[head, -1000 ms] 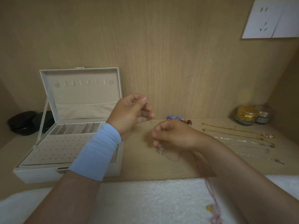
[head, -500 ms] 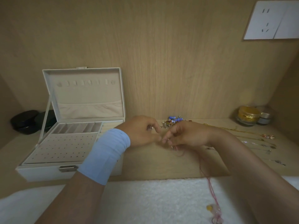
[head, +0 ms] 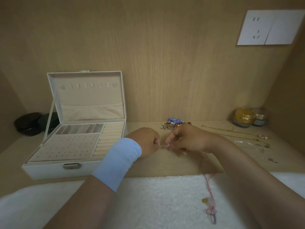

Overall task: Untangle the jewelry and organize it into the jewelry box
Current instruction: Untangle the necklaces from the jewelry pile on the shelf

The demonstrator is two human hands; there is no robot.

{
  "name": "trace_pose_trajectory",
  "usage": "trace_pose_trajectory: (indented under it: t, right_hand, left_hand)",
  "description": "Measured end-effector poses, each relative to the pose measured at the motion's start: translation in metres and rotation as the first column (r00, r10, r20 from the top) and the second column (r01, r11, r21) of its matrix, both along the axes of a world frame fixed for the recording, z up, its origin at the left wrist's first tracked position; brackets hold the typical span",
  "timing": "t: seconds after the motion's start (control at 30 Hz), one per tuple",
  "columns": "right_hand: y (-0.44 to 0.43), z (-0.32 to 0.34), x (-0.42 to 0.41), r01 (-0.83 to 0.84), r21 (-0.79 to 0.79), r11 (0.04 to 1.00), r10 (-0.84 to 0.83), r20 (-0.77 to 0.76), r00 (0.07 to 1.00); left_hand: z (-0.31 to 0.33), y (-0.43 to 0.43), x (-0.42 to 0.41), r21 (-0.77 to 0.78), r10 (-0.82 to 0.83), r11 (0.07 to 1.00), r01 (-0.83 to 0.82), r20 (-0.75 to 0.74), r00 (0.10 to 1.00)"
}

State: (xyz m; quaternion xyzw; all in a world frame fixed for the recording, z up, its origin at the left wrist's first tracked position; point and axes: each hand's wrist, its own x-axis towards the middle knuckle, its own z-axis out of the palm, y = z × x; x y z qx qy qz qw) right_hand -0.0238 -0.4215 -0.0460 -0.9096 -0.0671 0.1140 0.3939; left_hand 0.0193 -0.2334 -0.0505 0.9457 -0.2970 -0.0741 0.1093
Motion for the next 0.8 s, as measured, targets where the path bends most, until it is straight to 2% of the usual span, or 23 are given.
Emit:
trace_pose_trajectory:
  t: [0.1, 0.23, 0.37, 0.5, 0.63, 0.7, 0.8]
  right_hand:
    - [-0.004, -0.006, -0.002, 0.049, -0.078, 0.996, -0.046, 0.045, 0.998]
    - [-0.012, -0.009, 0.001, 0.073, -0.214, 0.974, -0.047, 0.127, 0.991]
    - [-0.018, -0.007, 0.003, -0.020, -0.292, 0.956, 0.033, 0.041, 0.999]
    - [-0.020, 0.003, 0.006, -0.058, -0.415, 0.908, 0.056, -0.016, 0.998]
    - [-0.023, 0.009, 0.007, -0.082, -0.510, 0.856, 0.071, -0.041, 0.997]
    - [-0.023, 0.010, 0.008, -0.078, -0.496, 0.865, 0.077, -0.023, 0.997]
    - [-0.021, 0.011, 0.008, -0.084, -0.559, 0.825, 0.074, -0.041, 0.996]
  left_hand:
    - [-0.007, -0.005, -0.001, 0.090, 0.041, 0.995, -0.043, 0.022, 0.999]
    - [-0.011, -0.003, 0.004, 0.167, 0.032, 0.984, -0.053, 0.127, 0.991]
    - [-0.004, 0.001, 0.006, 0.132, -0.011, 0.991, -0.004, 0.112, 0.994]
    - [0.001, 0.004, 0.010, 0.144, 0.011, 0.989, -0.027, 0.115, 0.993]
    - [0.002, 0.007, 0.015, 0.135, 0.036, 0.989, -0.062, 0.187, 0.982]
    - [0.002, 0.007, 0.018, 0.065, 0.041, 0.997, -0.051, 0.144, 0.989]
    - [0.007, 0.009, 0.021, -0.158, 0.055, 0.985, -0.064, -0.064, 0.996]
